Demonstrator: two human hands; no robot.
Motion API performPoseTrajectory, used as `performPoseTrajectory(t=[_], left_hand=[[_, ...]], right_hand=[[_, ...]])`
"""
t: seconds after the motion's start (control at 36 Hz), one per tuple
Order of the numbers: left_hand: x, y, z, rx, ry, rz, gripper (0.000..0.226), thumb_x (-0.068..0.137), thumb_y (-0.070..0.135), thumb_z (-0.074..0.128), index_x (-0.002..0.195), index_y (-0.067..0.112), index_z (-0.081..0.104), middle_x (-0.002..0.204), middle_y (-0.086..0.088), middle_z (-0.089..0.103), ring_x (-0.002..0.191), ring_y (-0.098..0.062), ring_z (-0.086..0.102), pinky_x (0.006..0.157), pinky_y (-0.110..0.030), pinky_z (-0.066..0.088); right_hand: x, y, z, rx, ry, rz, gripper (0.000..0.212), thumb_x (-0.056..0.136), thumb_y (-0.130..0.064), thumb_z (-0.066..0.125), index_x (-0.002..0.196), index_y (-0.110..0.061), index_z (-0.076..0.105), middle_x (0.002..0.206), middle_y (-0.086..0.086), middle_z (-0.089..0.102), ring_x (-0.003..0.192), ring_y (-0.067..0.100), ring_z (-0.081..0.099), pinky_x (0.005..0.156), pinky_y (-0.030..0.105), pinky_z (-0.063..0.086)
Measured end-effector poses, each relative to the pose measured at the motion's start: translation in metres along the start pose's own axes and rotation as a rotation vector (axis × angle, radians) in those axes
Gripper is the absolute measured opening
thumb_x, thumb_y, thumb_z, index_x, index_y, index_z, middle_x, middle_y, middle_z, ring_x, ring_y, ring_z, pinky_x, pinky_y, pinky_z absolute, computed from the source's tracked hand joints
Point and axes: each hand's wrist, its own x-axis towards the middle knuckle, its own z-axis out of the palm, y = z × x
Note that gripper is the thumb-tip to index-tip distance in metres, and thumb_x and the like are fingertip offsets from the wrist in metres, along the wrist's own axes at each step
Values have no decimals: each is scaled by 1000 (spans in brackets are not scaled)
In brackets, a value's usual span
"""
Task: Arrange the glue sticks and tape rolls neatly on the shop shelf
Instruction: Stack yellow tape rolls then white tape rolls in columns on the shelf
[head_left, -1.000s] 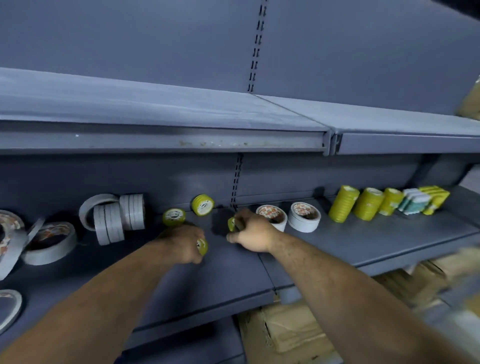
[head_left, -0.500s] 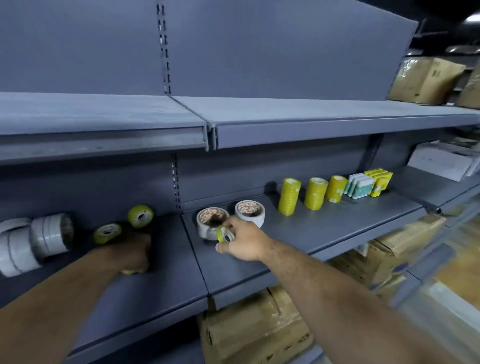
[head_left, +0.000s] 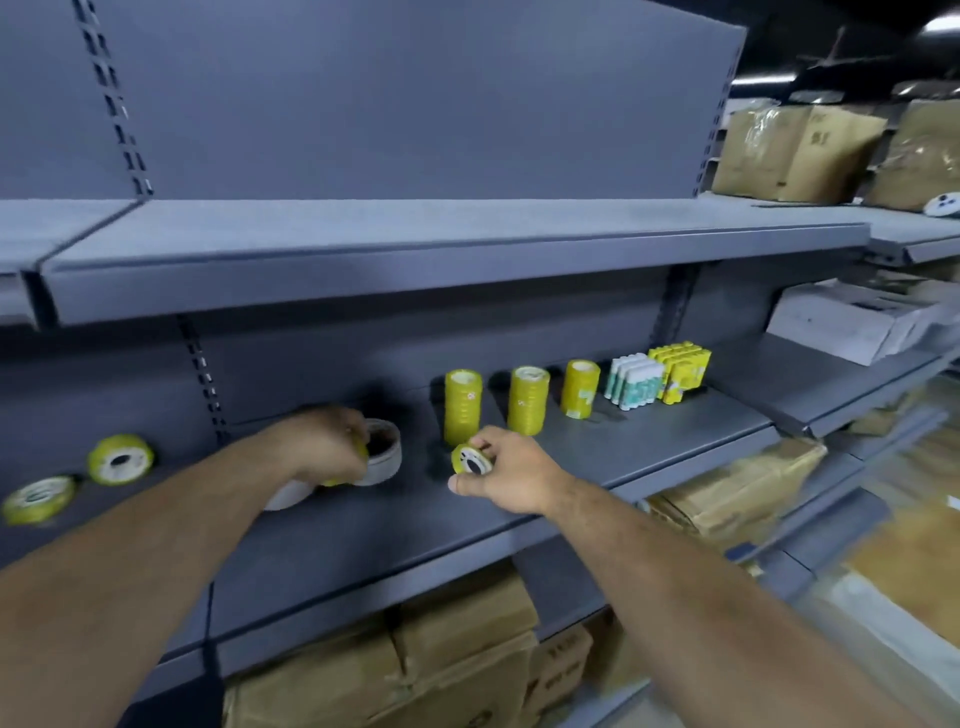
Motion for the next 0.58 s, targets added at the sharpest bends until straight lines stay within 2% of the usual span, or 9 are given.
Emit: performPoseTrajectory(t=[0.06,0.11,0.17,0.22,0.33,0.42,0.47,0.53,0.58], left_hand=[[13,24,3,72,31,52,24,76,17,59,100,15,65,90,-3,66,80,-21,63,57,-21,41],[25,44,6,90,44,103,34,74,25,66,107,30,61,101,4,61,90,-19,60,67,-23,50],[36,60,12,103,54,163,39,72,25,69,109,34,60,104,8,60,90,-16,58,75,-24,52],[44,77,17,111,13,199,36,70,21,66,104,32,63,98,7,65,84,-15,61,68,-25,53],[63,113,21,206,-60,278,29,61,23,58,88,32,65,84,-5,69,71,-22,65,61,-30,54],[70,134,23,130,-47,313,39,63,30,64,100,40,61,86,3,68,72,-18,67,62,-26,56],[75,145,28,83,-61,358,41,67,27,69,107,38,62,86,4,68,73,-18,69,65,-28,58],[82,151,34,75,-76,374,43,70,25,70,112,33,64,87,3,69,75,-19,69,65,-29,58],[87,156,39,85,-85,385,50,71,26,71,120,31,62,93,4,67,72,-15,64,57,-24,53]], right_hand=[[1,13,-14,5,18,24,53,72,-55,82,110,-25,60,102,-6,67,96,18,65,88,41,55],[3,23,-27,-9,33,50,57,72,-54,82,116,-25,60,105,-8,66,97,16,64,85,35,54],[5,31,-37,-21,55,67,61,72,-55,82,120,-25,60,107,-9,65,96,13,63,80,29,51],[6,37,-45,-35,80,78,60,72,-54,82,119,-25,60,105,-10,65,95,12,63,80,28,50],[7,48,-64,-90,105,123,63,74,-51,83,126,-24,58,114,-8,64,104,14,62,93,31,51],[11,58,-81,-129,143,155,58,73,-51,83,120,-26,59,109,-7,66,100,15,63,88,32,52],[16,67,-89,-151,177,175,55,71,-52,84,115,-28,61,107,-7,67,99,14,64,87,33,53],[23,72,-99,-180,205,177,63,69,-55,83,122,-26,63,112,-7,68,103,15,64,89,32,53],[33,74,-110,-222,211,162,72,72,-54,82,133,-24,60,125,-5,65,113,18,62,92,30,50]])
